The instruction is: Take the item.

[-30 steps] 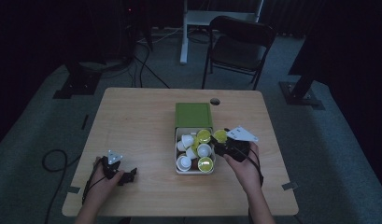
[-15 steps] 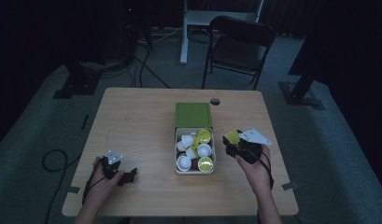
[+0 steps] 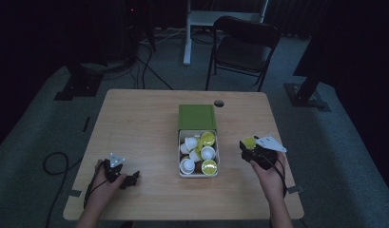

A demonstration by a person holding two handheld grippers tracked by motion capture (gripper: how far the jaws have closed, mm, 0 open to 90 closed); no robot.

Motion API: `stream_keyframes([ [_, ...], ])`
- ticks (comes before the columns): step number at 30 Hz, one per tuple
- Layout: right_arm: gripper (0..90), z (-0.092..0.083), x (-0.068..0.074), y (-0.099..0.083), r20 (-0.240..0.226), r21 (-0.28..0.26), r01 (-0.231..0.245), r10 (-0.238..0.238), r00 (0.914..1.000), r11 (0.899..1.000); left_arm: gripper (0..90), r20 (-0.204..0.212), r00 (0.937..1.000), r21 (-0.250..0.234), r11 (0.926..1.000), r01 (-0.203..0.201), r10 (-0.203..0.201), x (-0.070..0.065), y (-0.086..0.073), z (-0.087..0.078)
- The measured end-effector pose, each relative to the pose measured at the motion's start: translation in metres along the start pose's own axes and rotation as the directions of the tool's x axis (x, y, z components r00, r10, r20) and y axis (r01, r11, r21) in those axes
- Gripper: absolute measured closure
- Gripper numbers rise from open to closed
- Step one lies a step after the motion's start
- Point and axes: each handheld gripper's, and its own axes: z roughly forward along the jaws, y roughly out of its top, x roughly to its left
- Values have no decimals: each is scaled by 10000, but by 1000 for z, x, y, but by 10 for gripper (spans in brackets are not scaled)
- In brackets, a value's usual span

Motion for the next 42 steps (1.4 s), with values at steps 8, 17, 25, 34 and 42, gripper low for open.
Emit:
stream_keyframes([
  [8,378,2,-17,-18,492,374,-262,243,9985,9990,1,-1,10000,-8,10000,10,-10,0,0,0],
  [17,378,6,-32,-36,811,774,-586,523,9953,9953,1,1,10000,-6,10000,9,-9,0,0,0],
  [25,378,12,-40,-47,929,1089,-901,801,9924,9900,1,0,10000,-10,10000,14,-14,0,0,0],
  [34,378,18,-44,-56,955,1461,-1068,934,9910,9835,1,0,10000,-10,10000,16,-16,0,0,0],
  [42,378,23,-44,-63,1025,1976,-1082,892,9907,9743,1,1,10000,-3,10000,13,-13,0,0,0],
])
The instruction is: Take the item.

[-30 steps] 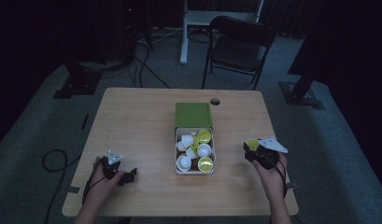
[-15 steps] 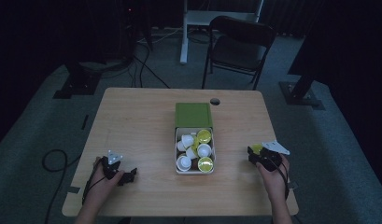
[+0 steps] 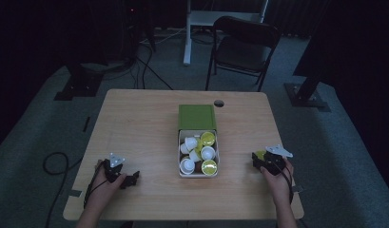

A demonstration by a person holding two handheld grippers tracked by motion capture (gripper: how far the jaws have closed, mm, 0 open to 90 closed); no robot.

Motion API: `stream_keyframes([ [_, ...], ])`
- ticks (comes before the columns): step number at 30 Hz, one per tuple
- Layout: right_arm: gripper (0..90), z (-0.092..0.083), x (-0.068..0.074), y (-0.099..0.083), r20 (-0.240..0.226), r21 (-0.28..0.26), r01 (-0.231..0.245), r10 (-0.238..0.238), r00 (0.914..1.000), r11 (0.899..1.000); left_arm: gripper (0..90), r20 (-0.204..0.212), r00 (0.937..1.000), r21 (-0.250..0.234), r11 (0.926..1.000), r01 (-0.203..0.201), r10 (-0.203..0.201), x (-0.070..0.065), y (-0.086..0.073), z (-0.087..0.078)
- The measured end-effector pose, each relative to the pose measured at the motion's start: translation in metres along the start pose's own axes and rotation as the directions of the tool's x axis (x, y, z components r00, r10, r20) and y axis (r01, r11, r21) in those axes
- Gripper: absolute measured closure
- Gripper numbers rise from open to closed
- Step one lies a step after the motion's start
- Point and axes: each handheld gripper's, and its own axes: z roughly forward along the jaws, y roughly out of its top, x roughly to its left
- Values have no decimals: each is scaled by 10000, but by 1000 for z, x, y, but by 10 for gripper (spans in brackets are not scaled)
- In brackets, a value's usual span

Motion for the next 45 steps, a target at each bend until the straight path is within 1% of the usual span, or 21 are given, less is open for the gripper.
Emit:
stream_keyframes([
  [3,378,1,-2,-1,63,197,-132,131,9999,9997,1,5,10000,-8,10000,-1,1,0,0,0],
  [5,378,2,-4,-3,80,286,-118,116,9999,9995,1,7,10000,-9,10000,2,-2,0,0,0],
  [6,378,3,-5,-4,45,298,-236,234,9997,9993,1,1,10000,-3,10000,1,-1,0,0,0],
  [9,377,4,-6,-5,-148,403,-367,374,9992,9985,1,-1,10000,-4,10000,2,-2,0,0,0],
  [12,376,5,-5,-6,-208,454,-240,249,9995,9987,1,0,10000,-3,10000,-2,2,0,0,0],
  [15,375,6,-5,-7,-133,551,-28,35,9999,9985,1,-2,10000,0,10000,-2,2,0,0,0],
  [18,375,8,-6,-9,-200,704,-34,49,9998,9975,1,0,10000,-1,10000,-2,2,0,0,0],
  [21,373,9,-6,-10,-279,681,-208,228,9994,9975,1,-1,10000,-3,10000,-1,1,0,0,0],
  [23,364,9,-5,-9,-259,667,-78,95,9996,9977,1,-2,10000,-3,10000,-3,3,0,0,0],
  [25,349,9,-5,-9,-352,690,-142,167,9992,9975,1,-1,10000,-2,10000,0,0,0,0,0],
  [28,332,7,-5,-8,-296,638,-143,162,9994,9979,1,0,10000,-3,10000,-1,1,0,0,0],
  [30,327,7,-6,-7,-236,621,-47,62,9997,9981,1,0,10000,-3,10000,-1,1,0,0,0],
  [33,319,4,-6,-5,-328,565,-89,108,9994,9984,1,1,10000,-3,10000,0,0,0,0,0],
  [38,313,-4,-4,3,-318,248,-119,127,9994,9996,1,2,10000,-5,10000,3,-3,0,0,0],
  [40,310,-7,-3,6,-297,115,-4,7,9996,9999,1,-2,10000,-3,10000,0,0,0,0,0],
  [45,299,-14,4,15,-419,-192,66,-74,9991,9998,1,-1,10000,-5,10000,0,0,0,0,0],
])
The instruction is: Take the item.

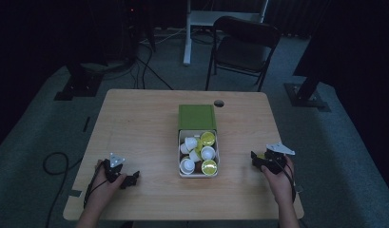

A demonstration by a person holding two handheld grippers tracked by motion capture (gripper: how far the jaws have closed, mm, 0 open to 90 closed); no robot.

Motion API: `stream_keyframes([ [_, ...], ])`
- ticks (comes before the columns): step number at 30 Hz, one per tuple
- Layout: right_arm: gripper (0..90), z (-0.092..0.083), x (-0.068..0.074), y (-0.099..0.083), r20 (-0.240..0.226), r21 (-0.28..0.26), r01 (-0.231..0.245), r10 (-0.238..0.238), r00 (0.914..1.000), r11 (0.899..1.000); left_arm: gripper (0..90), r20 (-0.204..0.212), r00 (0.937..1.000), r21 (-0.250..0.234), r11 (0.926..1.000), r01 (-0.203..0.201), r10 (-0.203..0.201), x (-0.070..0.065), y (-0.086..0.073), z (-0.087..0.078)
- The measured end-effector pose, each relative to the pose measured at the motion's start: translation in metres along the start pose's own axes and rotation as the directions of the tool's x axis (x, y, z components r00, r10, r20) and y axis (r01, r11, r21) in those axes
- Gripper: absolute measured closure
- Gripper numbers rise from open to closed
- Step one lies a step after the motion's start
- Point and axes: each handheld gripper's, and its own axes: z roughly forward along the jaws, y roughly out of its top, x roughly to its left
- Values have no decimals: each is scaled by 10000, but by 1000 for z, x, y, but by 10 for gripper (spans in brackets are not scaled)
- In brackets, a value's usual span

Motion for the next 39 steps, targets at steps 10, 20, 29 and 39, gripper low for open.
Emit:
stream_keyframes([
  [10,275,-8,14,12,-770,-391,-2,-28,9970,9992,1,-1,10000,5,10000,-5,5,0,0,0],
  [20,250,-11,27,17,-1317,-718,262,-356,9906,9971,1,2,10000,5,10000,-5,5,0,0,0],
  [29,227,-8,34,13,-1689,-656,458,-564,9840,9968,1,2,10000,1,10000,1,-1,0,0,0],
  [39,212,0,43,0,-2043,-259,852,-887,9749,9960,1,6,10000,-4,10000,0,0,0,0,0],
])
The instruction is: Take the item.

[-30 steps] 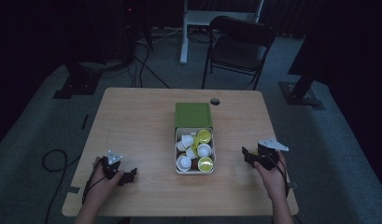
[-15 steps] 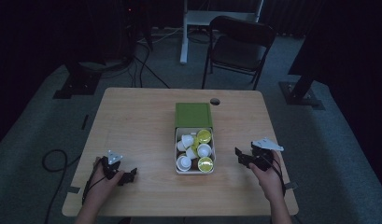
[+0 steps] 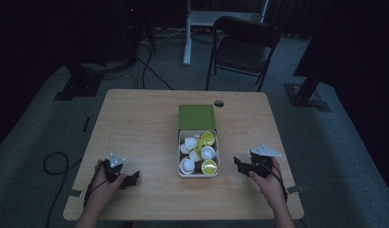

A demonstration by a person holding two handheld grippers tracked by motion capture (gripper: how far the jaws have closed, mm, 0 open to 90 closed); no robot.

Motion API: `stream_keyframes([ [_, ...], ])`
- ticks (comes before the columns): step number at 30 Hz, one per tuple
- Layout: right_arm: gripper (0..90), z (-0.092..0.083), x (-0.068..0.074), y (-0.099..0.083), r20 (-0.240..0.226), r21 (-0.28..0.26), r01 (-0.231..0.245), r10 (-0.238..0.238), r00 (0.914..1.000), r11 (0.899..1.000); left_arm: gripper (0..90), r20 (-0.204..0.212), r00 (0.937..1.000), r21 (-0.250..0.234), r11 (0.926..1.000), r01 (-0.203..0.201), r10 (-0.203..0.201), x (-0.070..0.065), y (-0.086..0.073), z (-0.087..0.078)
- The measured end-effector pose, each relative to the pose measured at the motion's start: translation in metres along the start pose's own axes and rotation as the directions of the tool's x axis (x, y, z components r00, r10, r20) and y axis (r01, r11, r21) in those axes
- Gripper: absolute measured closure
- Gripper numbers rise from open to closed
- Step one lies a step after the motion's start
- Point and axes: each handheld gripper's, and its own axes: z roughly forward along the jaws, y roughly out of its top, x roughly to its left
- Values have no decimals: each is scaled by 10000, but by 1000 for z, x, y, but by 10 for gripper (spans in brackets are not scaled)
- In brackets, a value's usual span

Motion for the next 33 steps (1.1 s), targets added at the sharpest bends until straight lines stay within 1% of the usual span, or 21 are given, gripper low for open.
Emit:
stream_keyframes([
  [3,207,3,2,-4,-217,57,81,-80,9997,10000,1,0,10000,-1,10000,-1,1,0,0,0],
  [6,207,5,4,-8,-319,147,259,-254,9992,9996,1,-6,10000,6,10000,0,0,0,0,0],
  [9,206,7,5,-12,-552,225,206,-194,9983,9995,1,-2,10000,7,10000,-1,1,0,0,0],
  [13,207,8,4,-18,-540,356,142,-122,9985,9993,1,-5,10000,6,10000,0,0,0,0,0],
  [15,207,8,4,-21,-595,465,199,-171,9981,9987,1,-5,10000,7,10000,-2,2,0,0,0],
  [17,206,8,6,-25,-680,634,426,-383,9970,9971,1,-6,10000,6,10000,-2,2,0,0,0],
  [20,207,9,8,-31,-936,834,730,-651,9935,9938,1,-6,10000,6,10000,-2,2,0,0,0],
  [25,206,9,9,-37,-1350,797,1162,-1048,9853,9900,1,-6,10000,5,10000,-1,1,0,0,0],
  [27,205,9,10,-39,-1411,816,1312,-1189,9828,9880,1,-6,10000,6,10000,-2,2,0,0,0],
  [30,205,11,10,-41,-1474,890,1396,-1255,9811,9862,1,-6,10000,5,10000,-2,2,0,0,0],
  [33,205,12,10,-42,-1518,1127,1554,-1376,9788,9814,1,-6,10000,4,10000,-2,2,0,0,0],
])
